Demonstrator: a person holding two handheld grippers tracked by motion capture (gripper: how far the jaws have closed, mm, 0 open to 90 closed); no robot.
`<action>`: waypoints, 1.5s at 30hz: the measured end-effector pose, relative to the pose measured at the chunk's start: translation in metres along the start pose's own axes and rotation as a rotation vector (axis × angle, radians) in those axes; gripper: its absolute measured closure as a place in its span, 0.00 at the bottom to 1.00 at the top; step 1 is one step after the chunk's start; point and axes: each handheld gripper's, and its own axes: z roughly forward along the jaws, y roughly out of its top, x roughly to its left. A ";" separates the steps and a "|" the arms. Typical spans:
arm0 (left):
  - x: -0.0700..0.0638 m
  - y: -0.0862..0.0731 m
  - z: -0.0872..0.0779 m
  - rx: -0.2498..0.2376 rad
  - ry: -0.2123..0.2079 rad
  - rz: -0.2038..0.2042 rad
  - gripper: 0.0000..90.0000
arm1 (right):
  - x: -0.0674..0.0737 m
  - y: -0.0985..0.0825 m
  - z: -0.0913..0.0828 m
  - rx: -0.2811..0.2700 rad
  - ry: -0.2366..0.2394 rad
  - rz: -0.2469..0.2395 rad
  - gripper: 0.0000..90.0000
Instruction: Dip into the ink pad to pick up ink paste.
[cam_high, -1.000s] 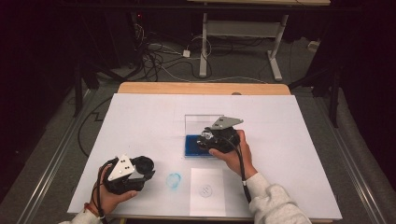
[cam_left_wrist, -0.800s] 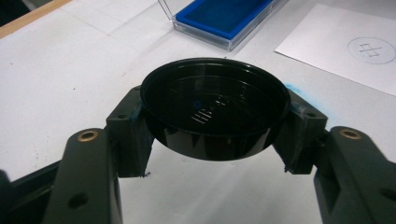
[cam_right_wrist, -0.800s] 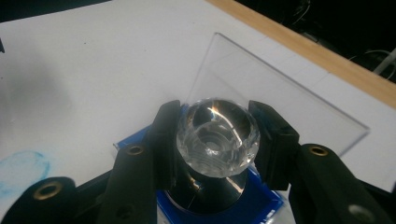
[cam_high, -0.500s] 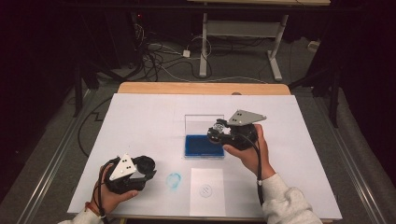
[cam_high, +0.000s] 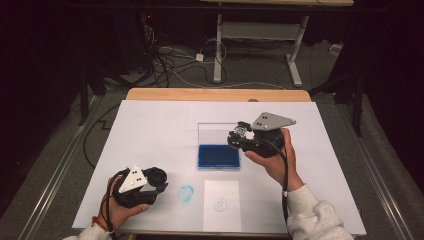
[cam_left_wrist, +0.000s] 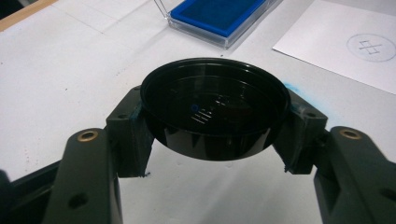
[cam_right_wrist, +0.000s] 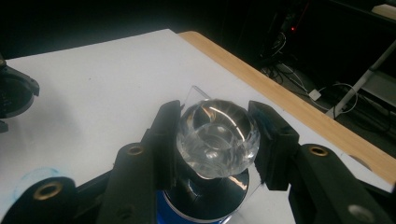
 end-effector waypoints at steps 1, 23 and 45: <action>0.000 0.000 0.000 0.000 0.001 0.000 0.41 | -0.001 0.002 0.000 -0.003 0.000 -0.004 0.64; 0.001 -0.002 -0.001 0.005 -0.003 0.000 0.41 | -0.002 -0.023 0.055 0.148 0.015 0.014 0.64; 0.001 -0.002 0.000 0.015 -0.006 0.001 0.41 | 0.011 -0.057 0.082 0.239 0.060 0.021 0.64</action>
